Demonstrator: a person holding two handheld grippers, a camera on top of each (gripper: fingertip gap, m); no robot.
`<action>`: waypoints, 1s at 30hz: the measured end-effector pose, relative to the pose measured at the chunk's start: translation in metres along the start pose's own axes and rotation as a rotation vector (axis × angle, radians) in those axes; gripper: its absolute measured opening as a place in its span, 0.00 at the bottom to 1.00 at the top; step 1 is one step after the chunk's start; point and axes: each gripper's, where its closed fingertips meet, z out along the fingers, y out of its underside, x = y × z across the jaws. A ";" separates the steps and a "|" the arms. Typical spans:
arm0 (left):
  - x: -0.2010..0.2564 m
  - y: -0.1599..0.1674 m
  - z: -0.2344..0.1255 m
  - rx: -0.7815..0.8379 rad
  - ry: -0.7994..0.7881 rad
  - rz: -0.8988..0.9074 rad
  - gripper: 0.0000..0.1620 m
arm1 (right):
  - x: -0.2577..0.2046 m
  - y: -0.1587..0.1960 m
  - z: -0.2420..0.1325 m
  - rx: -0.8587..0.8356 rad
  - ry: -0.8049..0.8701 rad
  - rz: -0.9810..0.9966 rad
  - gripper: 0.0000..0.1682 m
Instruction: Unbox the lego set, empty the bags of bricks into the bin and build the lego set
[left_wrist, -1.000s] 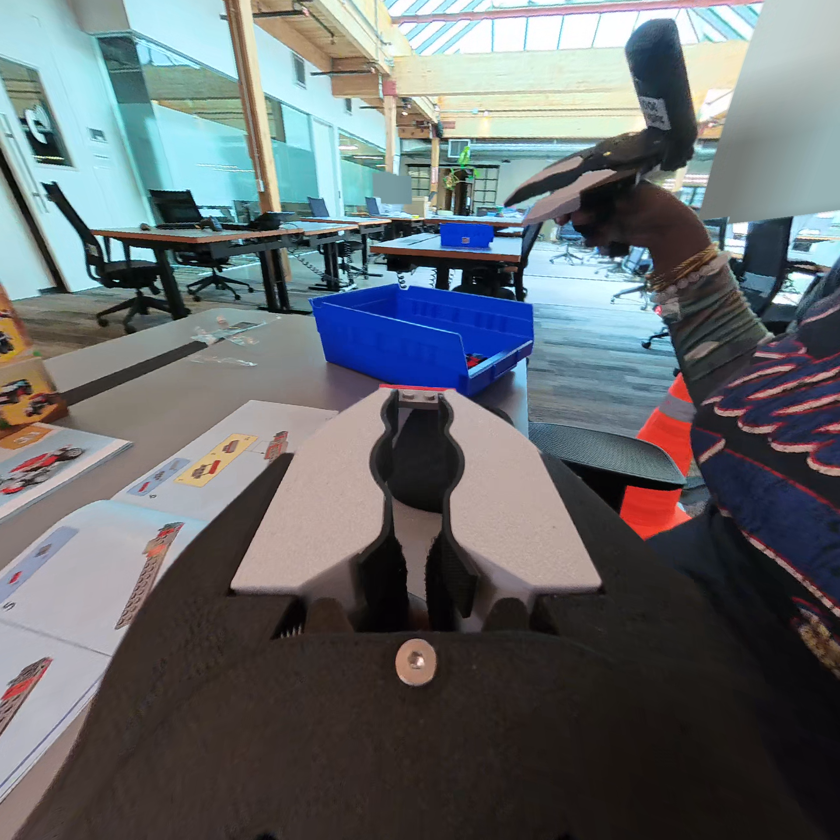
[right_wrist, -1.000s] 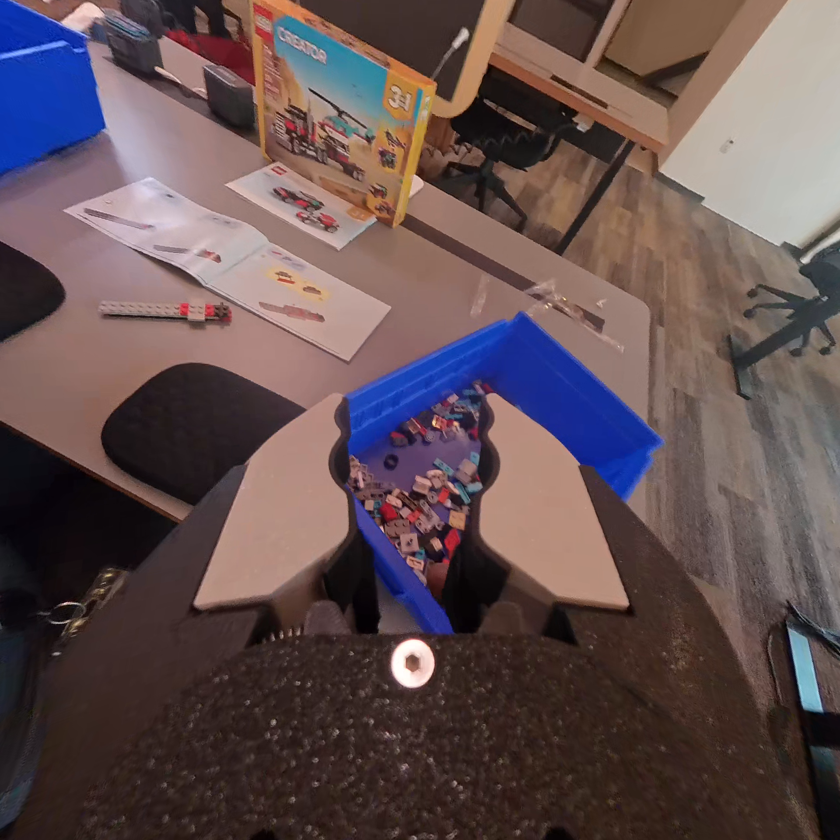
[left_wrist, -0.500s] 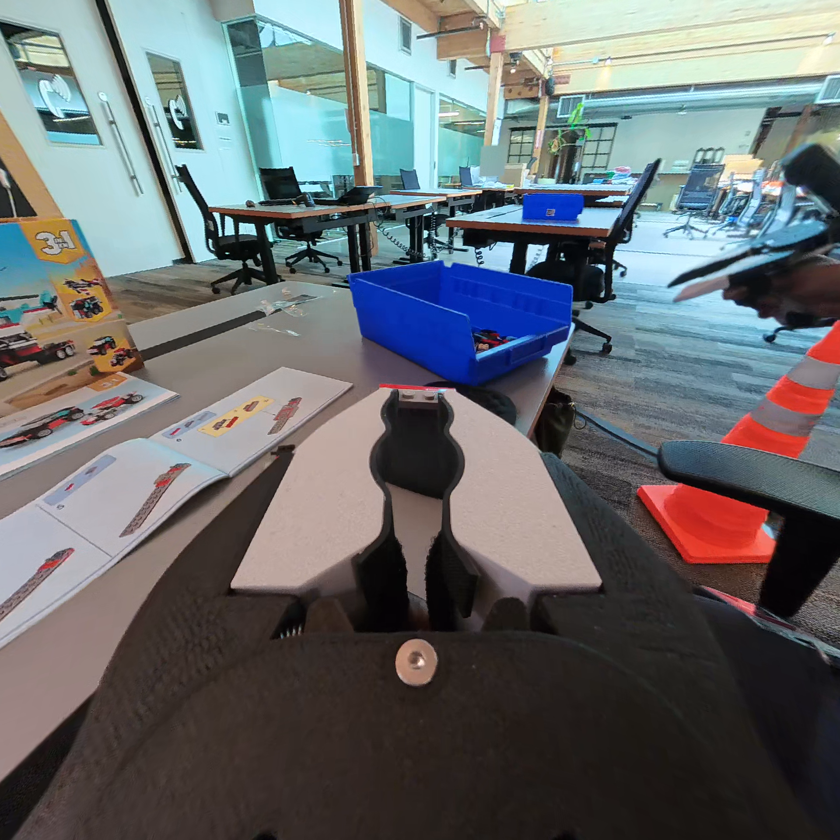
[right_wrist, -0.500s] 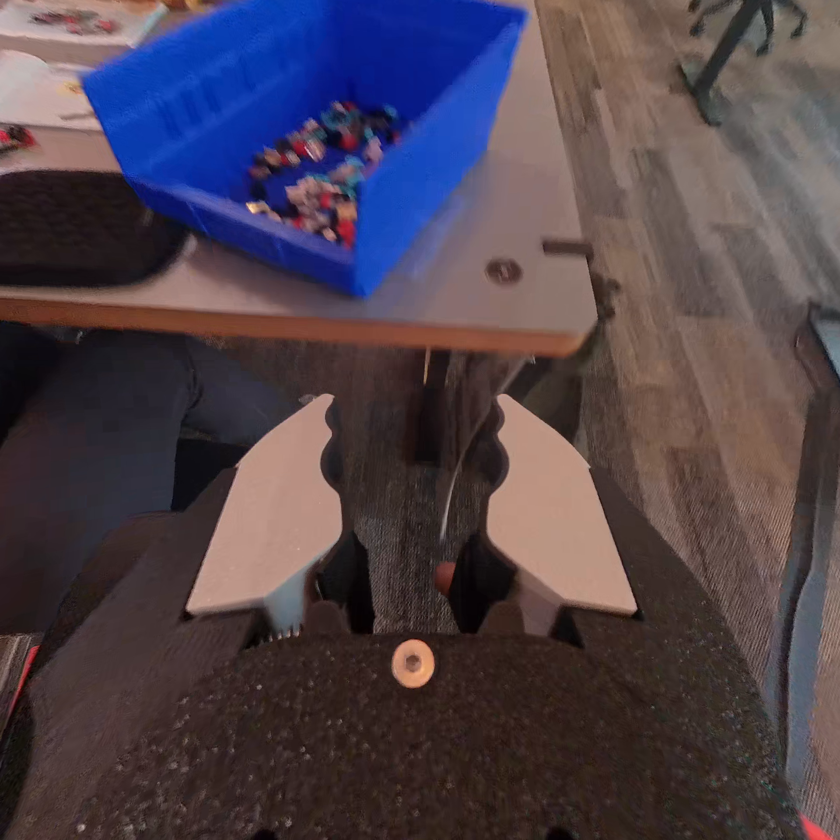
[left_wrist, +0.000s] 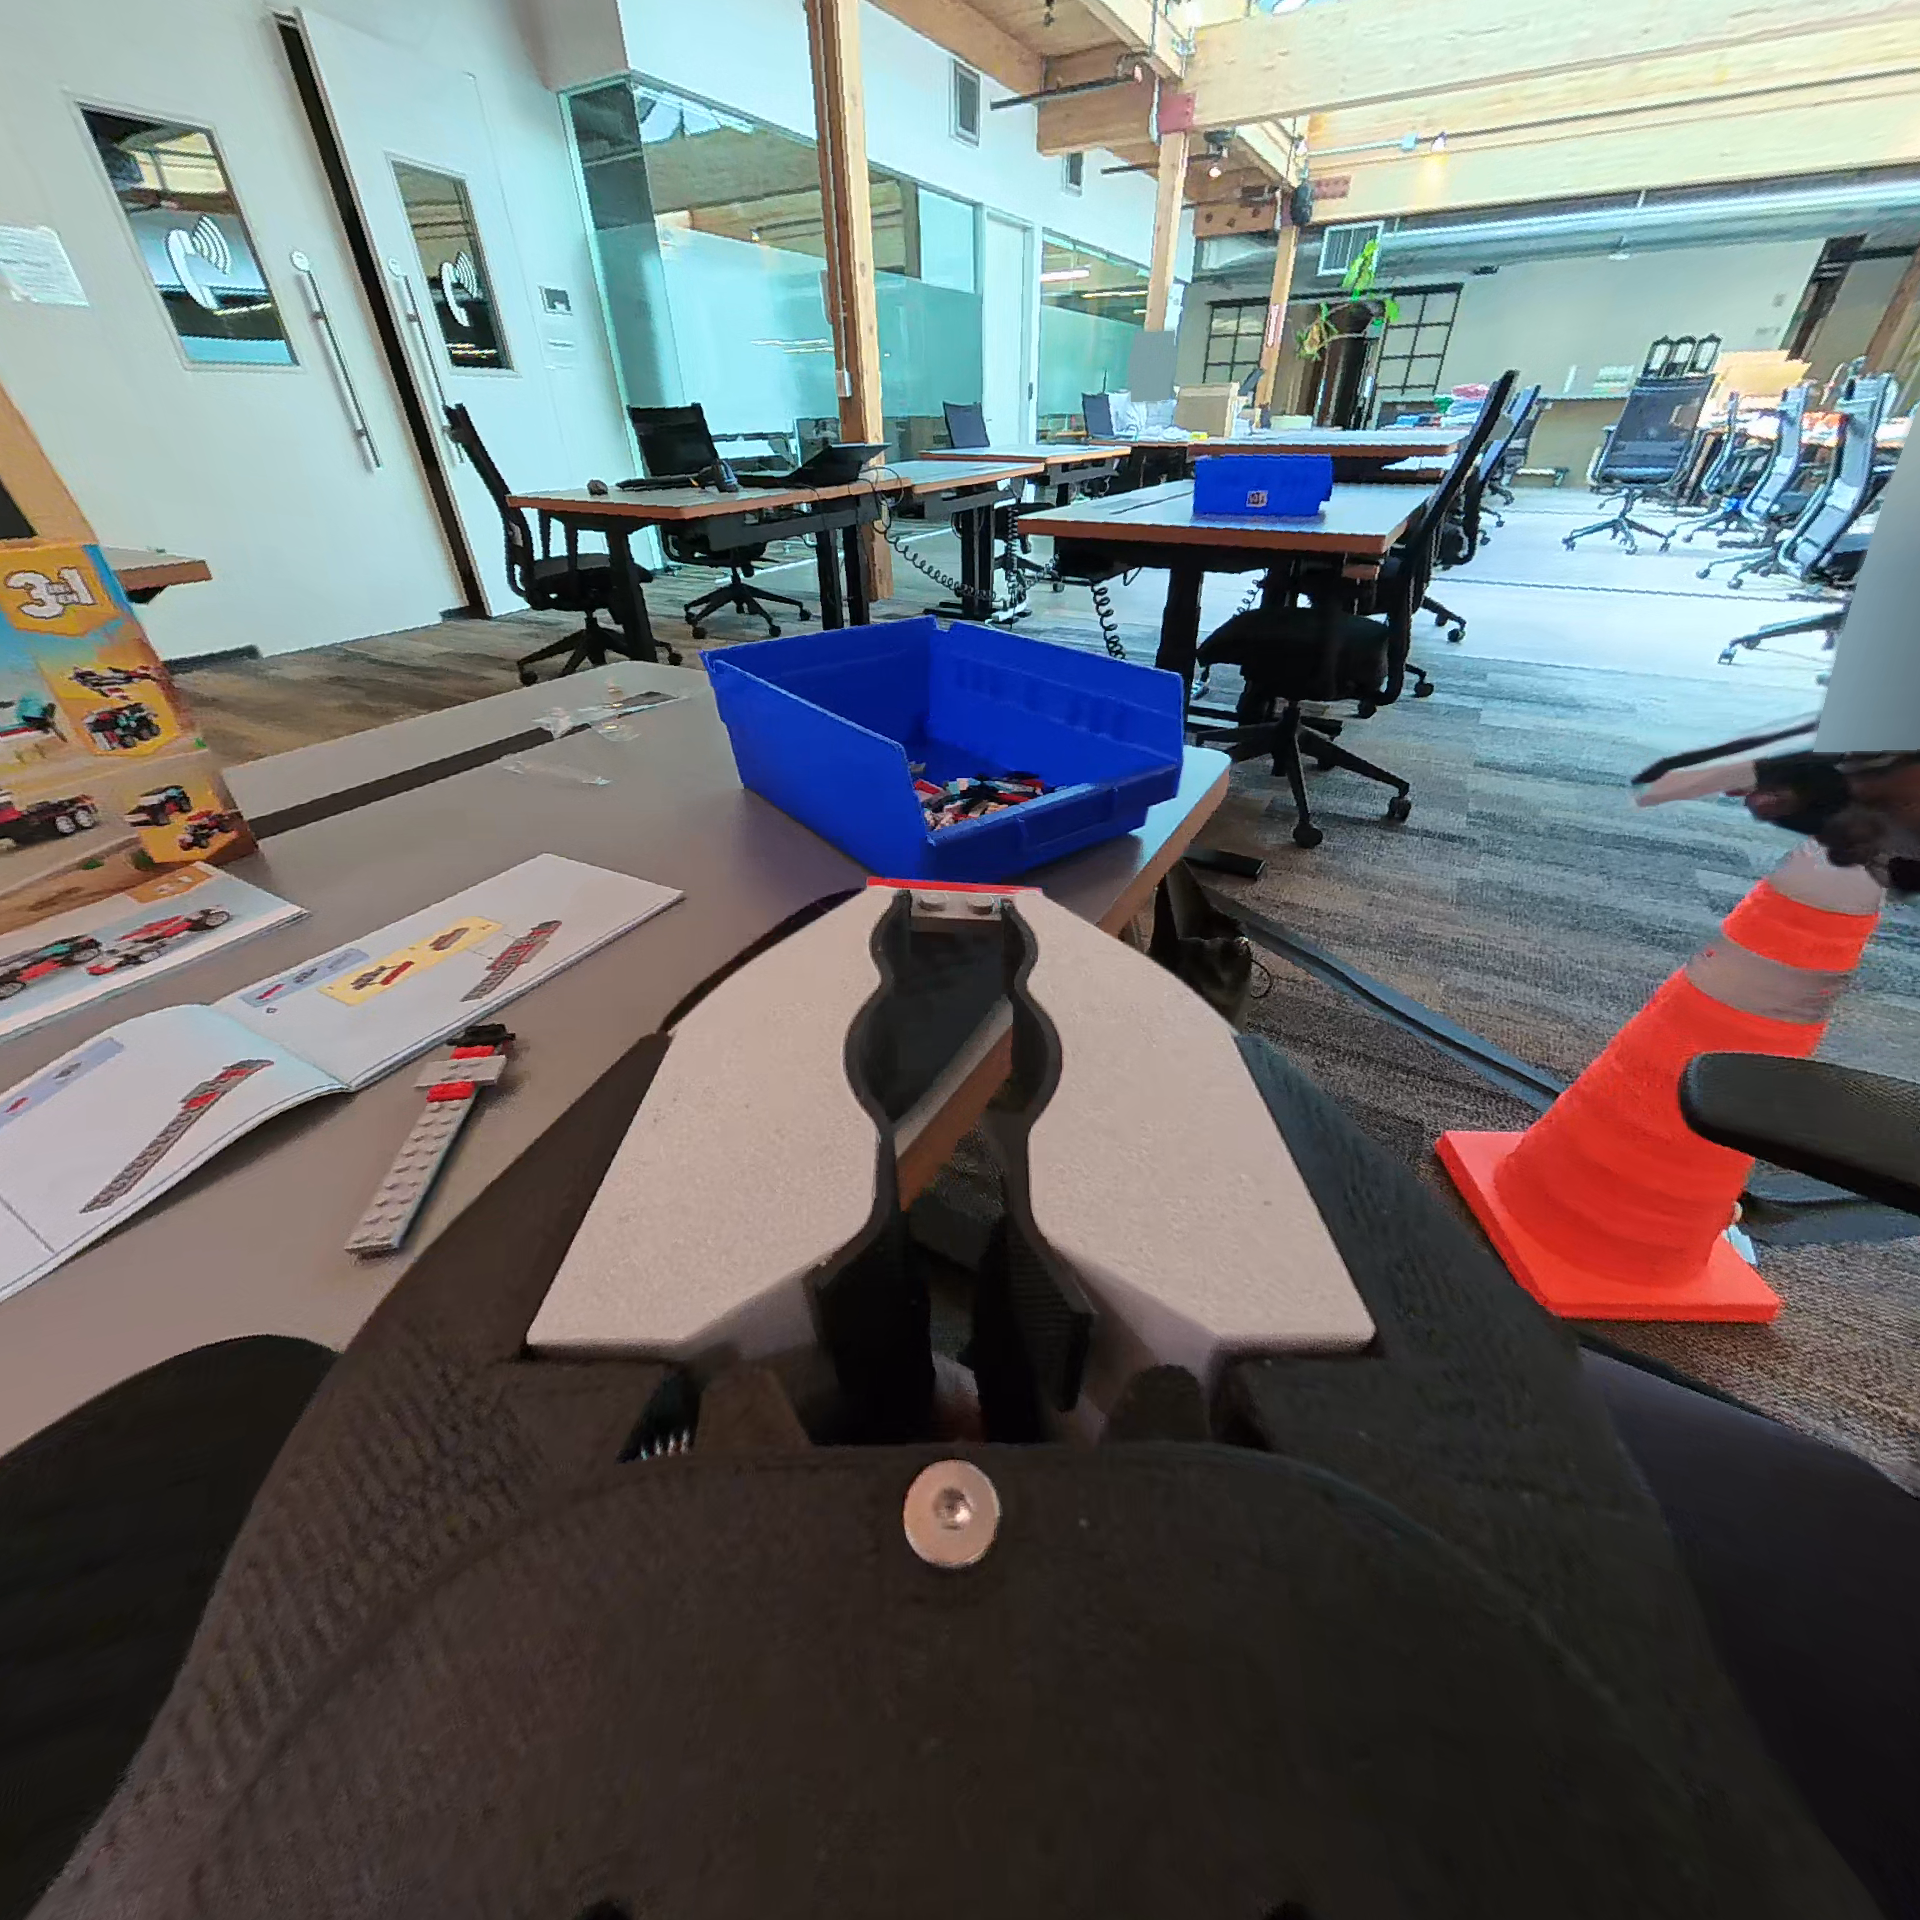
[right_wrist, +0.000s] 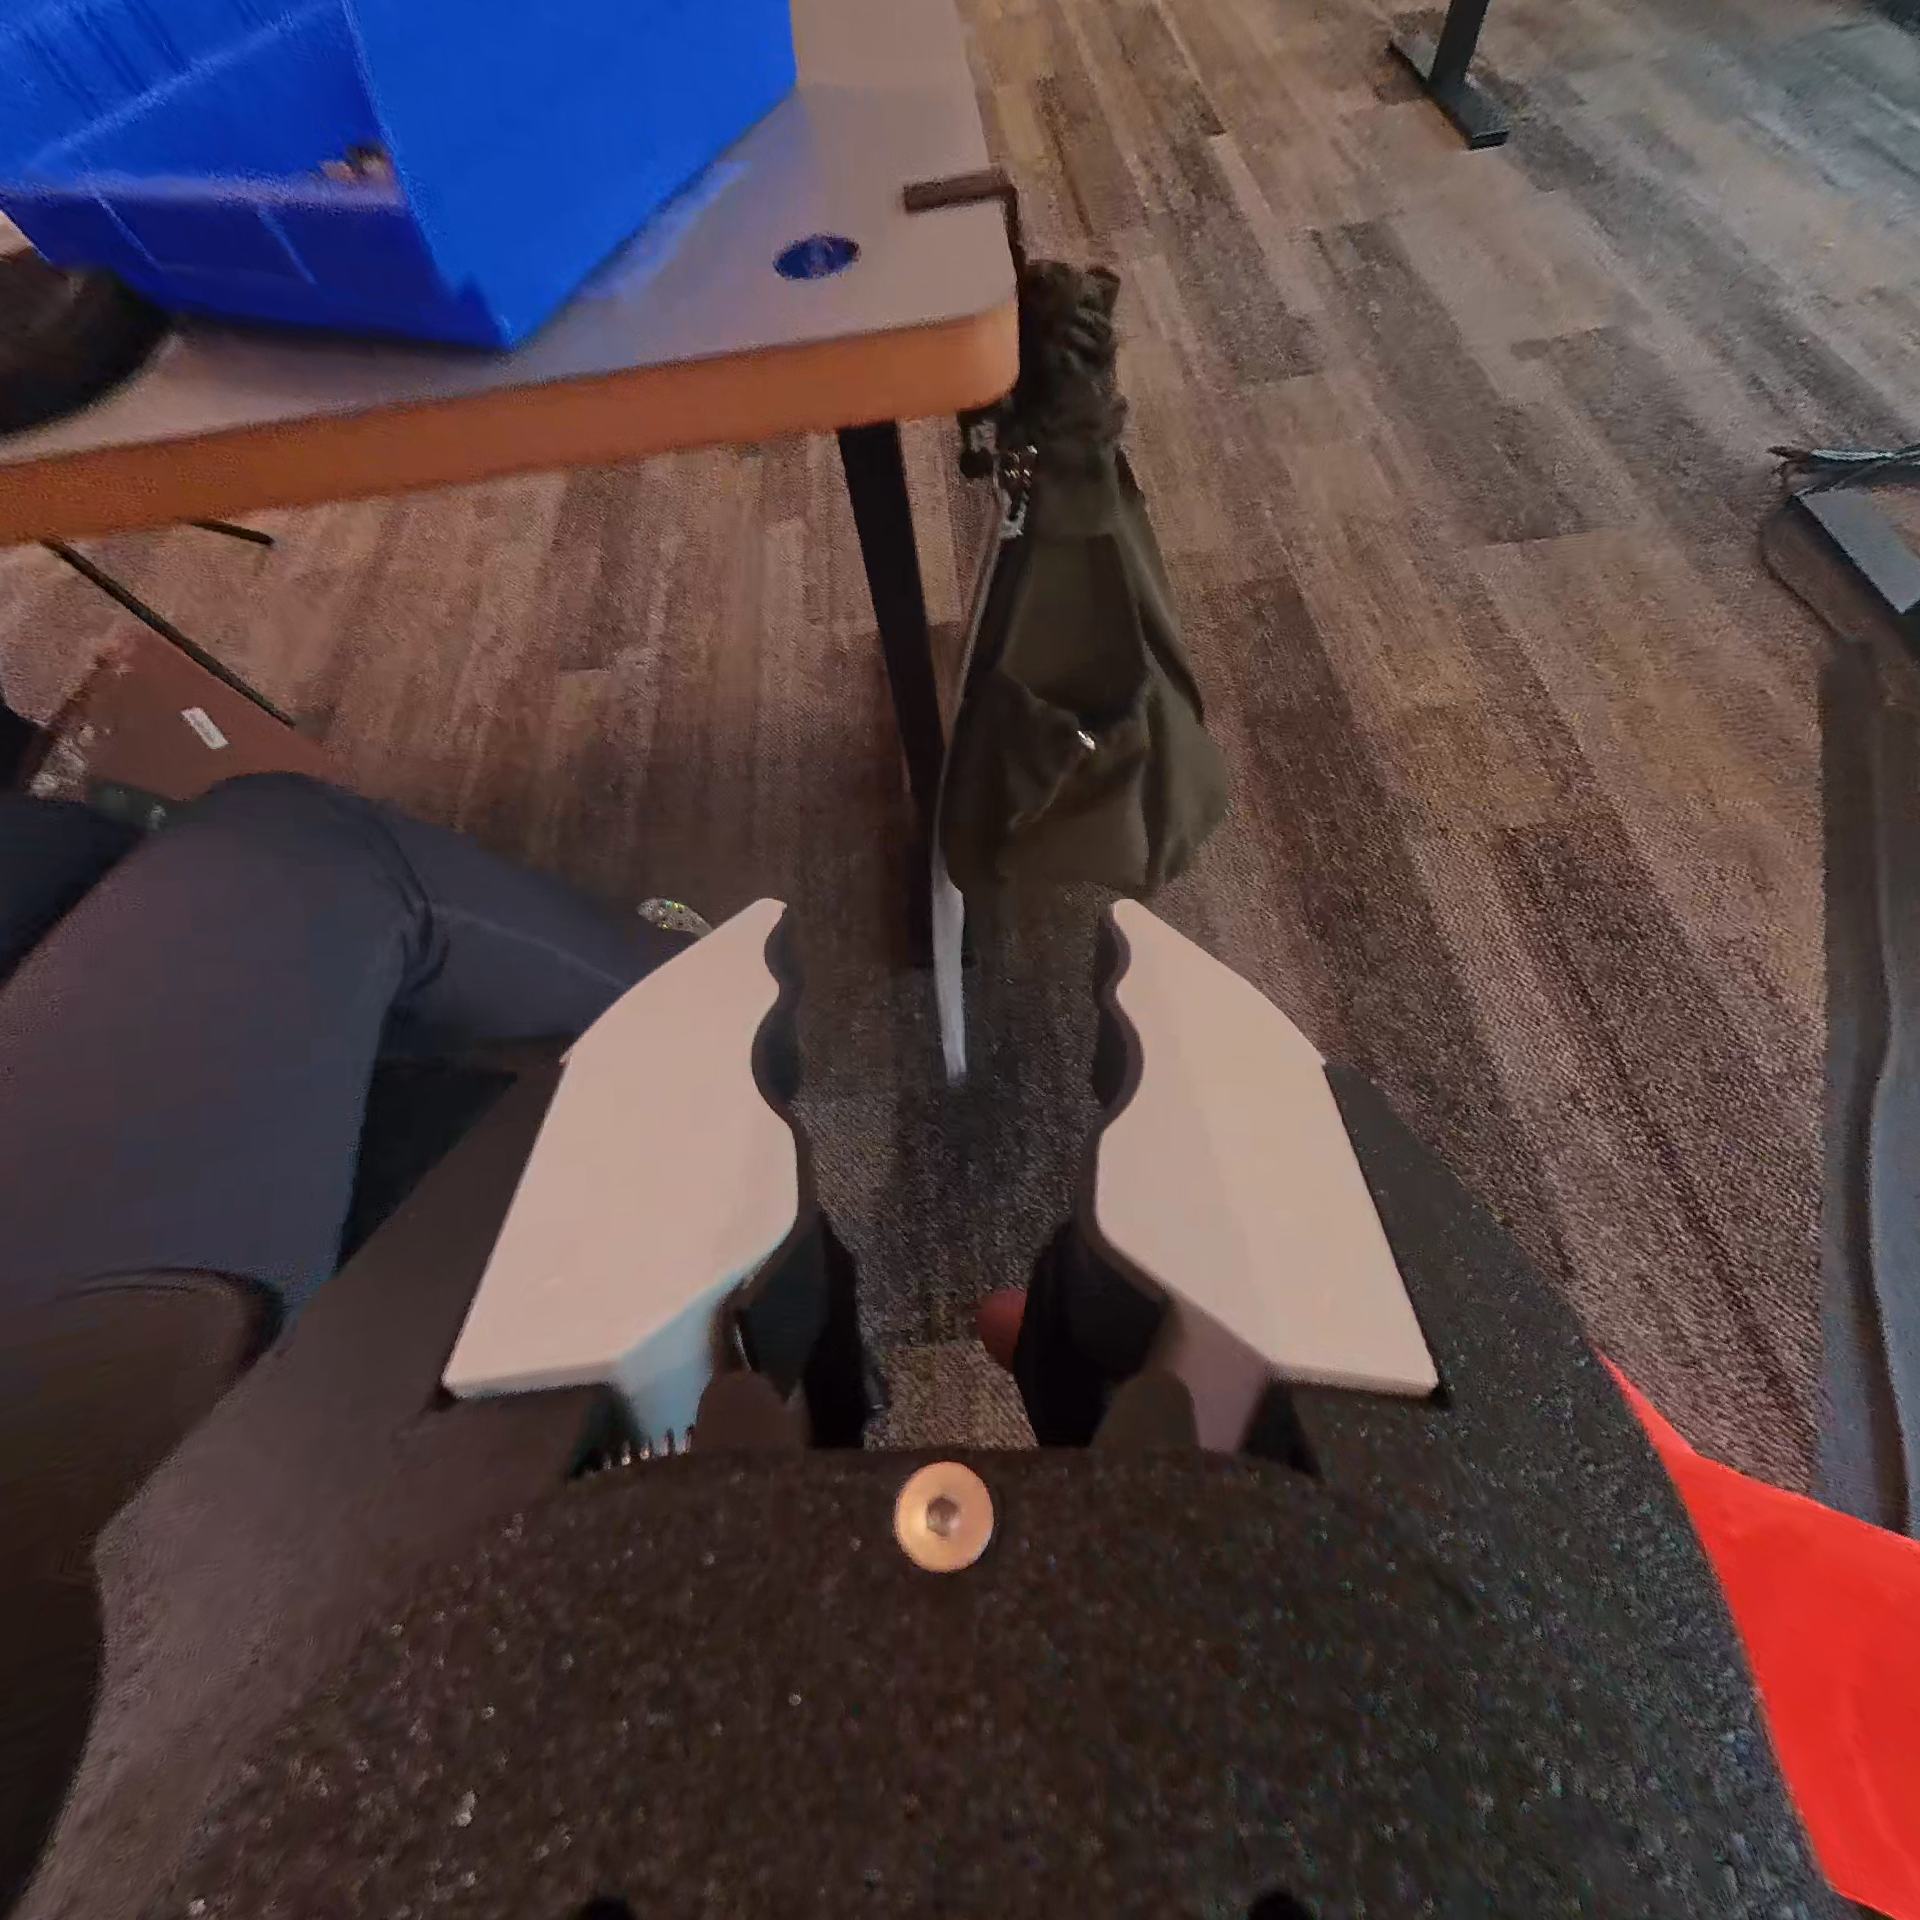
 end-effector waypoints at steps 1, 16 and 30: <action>0.002 0.000 0.000 0.004 0.001 -0.005 0.10 | 0.006 0.010 -0.002 0.003 0.012 -0.022 0.33; -0.025 0.002 0.040 0.016 -0.159 -0.008 0.10 | 0.139 0.285 0.081 -0.136 0.186 0.079 0.21; -0.100 -0.004 0.067 0.086 -0.458 -0.085 0.10 | 0.275 0.581 0.284 -0.724 0.221 0.161 0.21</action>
